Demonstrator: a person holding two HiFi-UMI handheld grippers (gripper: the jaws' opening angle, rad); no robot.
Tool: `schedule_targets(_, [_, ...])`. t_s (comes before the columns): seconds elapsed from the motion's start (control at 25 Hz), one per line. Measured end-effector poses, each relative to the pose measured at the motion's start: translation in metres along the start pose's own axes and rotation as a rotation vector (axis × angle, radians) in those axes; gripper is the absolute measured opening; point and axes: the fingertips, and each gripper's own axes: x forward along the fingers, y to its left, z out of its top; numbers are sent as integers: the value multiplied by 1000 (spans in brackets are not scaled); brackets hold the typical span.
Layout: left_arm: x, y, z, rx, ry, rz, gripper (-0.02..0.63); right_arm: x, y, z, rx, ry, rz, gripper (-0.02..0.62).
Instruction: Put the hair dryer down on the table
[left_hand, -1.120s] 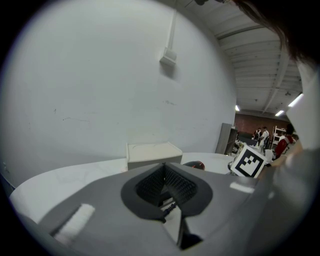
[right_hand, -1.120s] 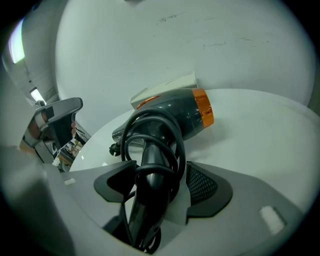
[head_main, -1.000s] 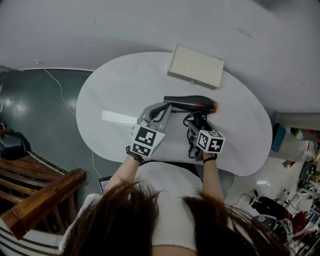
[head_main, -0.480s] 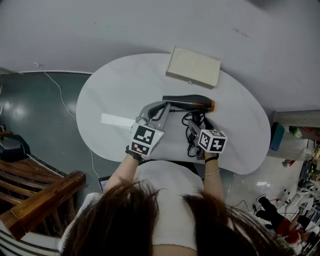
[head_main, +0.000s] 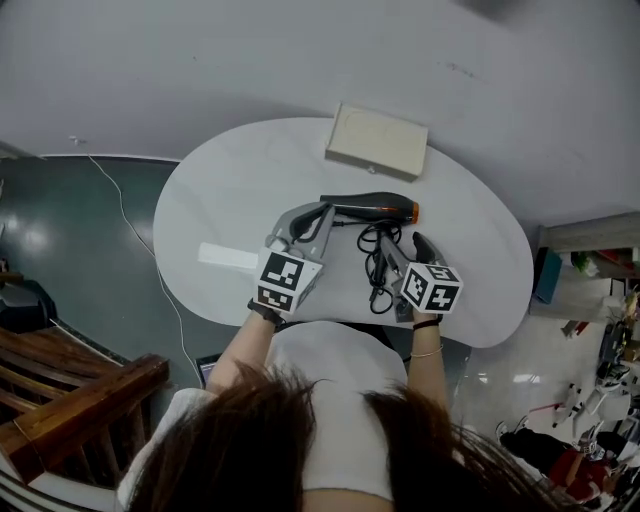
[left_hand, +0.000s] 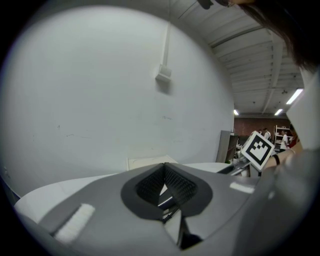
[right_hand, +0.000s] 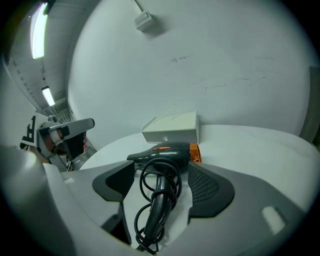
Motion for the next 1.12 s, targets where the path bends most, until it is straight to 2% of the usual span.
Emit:
schedule_targets(0.12, [-7,-4,8,2,-25,7,58,-16,6,19,-39,-51,7,311])
schedule_targets(0.4, [-27,-8,33,8,-91,42,58,-61,32,79,-127,-244,54,310])
schedule_targets(0.68, [-43,-12,60,33,-158,57,58,-95,58,115,-219,-372,95,284])
schedule_targets(1.12, [-55,-9,82,43,-213,69,58,-122,80,141,-281,-513,133,97])
